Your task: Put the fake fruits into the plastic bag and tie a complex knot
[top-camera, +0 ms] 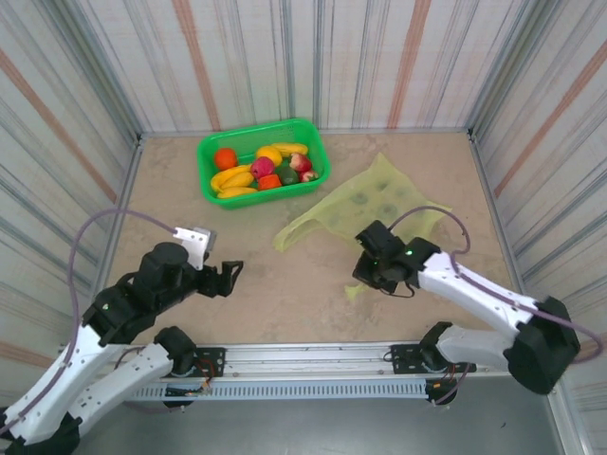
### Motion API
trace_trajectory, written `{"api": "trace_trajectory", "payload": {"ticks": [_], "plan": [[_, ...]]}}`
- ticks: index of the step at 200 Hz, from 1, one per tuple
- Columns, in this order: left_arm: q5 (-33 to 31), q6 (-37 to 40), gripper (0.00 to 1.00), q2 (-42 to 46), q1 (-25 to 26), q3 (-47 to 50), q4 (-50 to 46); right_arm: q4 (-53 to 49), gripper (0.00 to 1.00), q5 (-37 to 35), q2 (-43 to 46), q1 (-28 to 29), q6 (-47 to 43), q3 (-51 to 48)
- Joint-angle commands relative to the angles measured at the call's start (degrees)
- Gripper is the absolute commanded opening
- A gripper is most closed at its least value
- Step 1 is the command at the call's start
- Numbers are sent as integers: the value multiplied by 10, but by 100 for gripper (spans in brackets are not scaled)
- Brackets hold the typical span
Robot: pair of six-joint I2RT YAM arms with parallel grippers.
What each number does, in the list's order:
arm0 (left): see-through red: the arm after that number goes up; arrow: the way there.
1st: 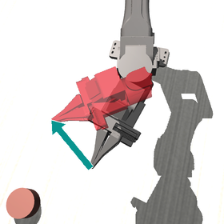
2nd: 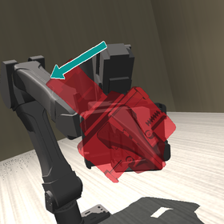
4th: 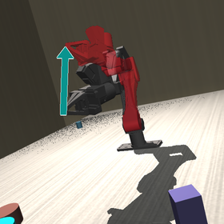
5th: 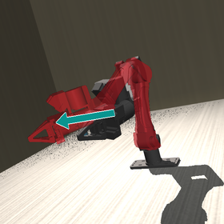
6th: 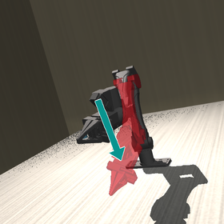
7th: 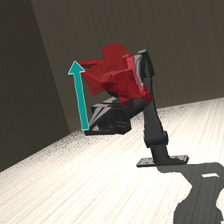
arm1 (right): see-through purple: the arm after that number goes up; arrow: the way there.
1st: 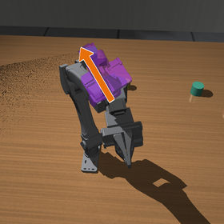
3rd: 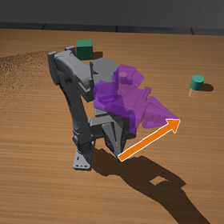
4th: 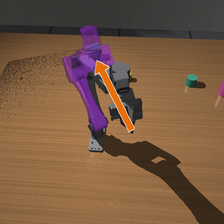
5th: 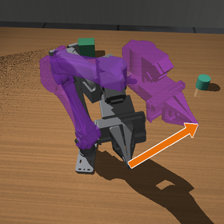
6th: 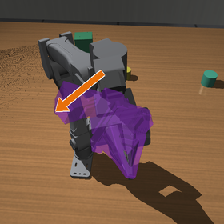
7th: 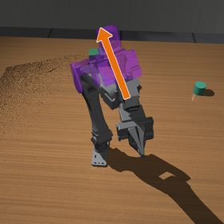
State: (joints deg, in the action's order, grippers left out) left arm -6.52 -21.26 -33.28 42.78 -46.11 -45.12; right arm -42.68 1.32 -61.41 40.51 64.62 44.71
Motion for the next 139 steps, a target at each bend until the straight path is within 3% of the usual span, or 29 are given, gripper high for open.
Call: {"api": "trace_trajectory", "payload": {"ticks": [1,23,44,79,117,139], "plan": [[-18,-62,92,-46,42,30,85,-32,0,81,44,-32,-84,-1],[-109,-85,97,-128,117,38,157,-71,0,111,82,-55,-130,19],[-112,-28,95,-194,145,65,293,-97,0,129,105,-64,-159,30],[-139,75,98,-272,128,137,521,-136,0,146,145,-81,-189,34],[-158,108,98,-378,99,133,578,-156,0,176,177,-110,-211,33],[-87,107,94,-412,78,163,660,-156,0,188,181,-121,-220,32]]}}
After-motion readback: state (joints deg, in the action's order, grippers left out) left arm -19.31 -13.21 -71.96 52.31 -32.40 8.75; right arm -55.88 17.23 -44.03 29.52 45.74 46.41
